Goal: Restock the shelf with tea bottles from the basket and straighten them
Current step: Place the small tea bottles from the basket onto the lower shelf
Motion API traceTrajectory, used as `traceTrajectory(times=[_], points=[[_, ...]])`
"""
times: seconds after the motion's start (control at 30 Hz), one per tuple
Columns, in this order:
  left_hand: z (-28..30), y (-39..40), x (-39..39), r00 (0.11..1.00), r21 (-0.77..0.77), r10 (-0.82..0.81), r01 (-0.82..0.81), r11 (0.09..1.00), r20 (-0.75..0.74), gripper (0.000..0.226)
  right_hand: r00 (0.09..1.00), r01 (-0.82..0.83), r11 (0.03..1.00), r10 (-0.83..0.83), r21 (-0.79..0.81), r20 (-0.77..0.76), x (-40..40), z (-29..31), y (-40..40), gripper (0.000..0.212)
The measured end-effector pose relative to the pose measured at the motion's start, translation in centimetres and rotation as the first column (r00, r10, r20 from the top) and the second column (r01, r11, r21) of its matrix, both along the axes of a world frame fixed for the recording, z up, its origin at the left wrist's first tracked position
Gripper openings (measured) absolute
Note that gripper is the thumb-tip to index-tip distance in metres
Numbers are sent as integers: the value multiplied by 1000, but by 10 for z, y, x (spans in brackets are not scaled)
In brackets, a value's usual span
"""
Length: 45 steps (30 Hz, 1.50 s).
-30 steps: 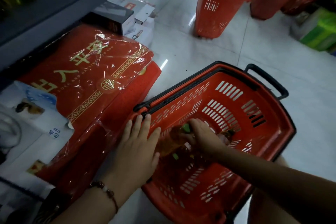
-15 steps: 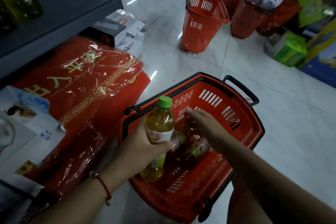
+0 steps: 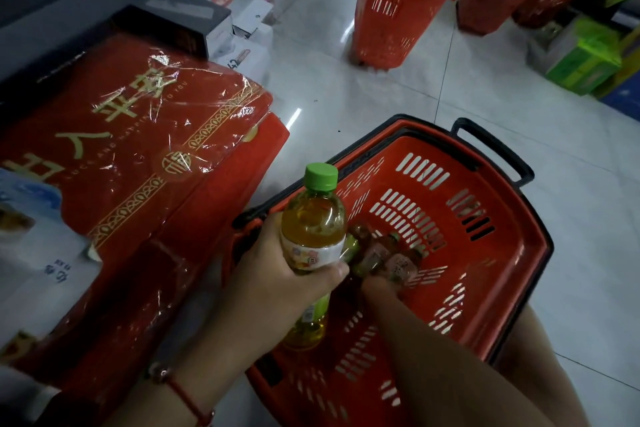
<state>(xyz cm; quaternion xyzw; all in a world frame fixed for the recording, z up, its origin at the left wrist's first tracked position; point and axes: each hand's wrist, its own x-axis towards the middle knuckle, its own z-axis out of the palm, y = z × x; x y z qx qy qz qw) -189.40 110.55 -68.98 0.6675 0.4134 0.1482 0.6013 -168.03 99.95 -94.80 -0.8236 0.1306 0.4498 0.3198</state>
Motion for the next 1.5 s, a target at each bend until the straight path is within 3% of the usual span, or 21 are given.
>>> traceTrajectory(times=[0.1, 0.3, 0.43, 0.6, 0.67, 0.77, 0.9, 1.0, 1.1, 1.27, 1.4, 1.5], points=[[-4, 6, -1, 999, 1, 26, -26, 1000, -21, 55, 989, 107, 988, -94, 115, -112, -12, 25, 10, 31], [7, 10, -3, 997, 1, 81, -81, 997, -6, 48, 829, 490, 854, -396, 172, -395, -31, 115, 18, 30], [25, 7, -7, 996, -14, 83, -82, 997, 34, 48, 741, 585, 760, -358, 284, -568, -50, 179, -1, 31], [50, 1, -30, 993, -18, 79, -78, 997, 86, 46, 837, 356, 784, -25, 509, -546, -80, 245, -30, 26], [61, -3, -44, 990, -33, 80, -77, 996, 114, 48, 902, 199, 788, 86, 583, -424, -92, 272, -39, 27], [74, -7, -68, 982, -38, 106, -101, 994, 158, 60, 951, -57, 715, 251, 696, -180, -114, 306, -47, 58], [99, -11, -96, 965, -49, 146, -138, 989, 218, 61, 925, -349, 646, 355, 679, 138, -149, 334, -53, 80], [122, -18, -117, 941, -50, 179, -172, 984, 289, 42, 848, -525, 559, 406, 642, 340, -176, 352, -55, 79], [140, -29, -145, 905, -56, 238, -233, 971, 352, 31, 782, -617, 458, 449, 640, 433, -203, 367, -55, 76], [164, -43, -198, 850, -96, 337, -327, 940, 404, 46, 784, -563, 364, 518, 742, 341, -244, 387, -53, 71], [177, -63, -244, 769, -145, 466, -451, 881, 437, 31, 781, -390, 310, 611, 867, 133, -284, 394, -40, 77], [180, -77, -279, 696, -219, 586, -549, 807, 414, 34, 706, -339, 293, 707, 894, 36, -316, 400, -36, 79]])
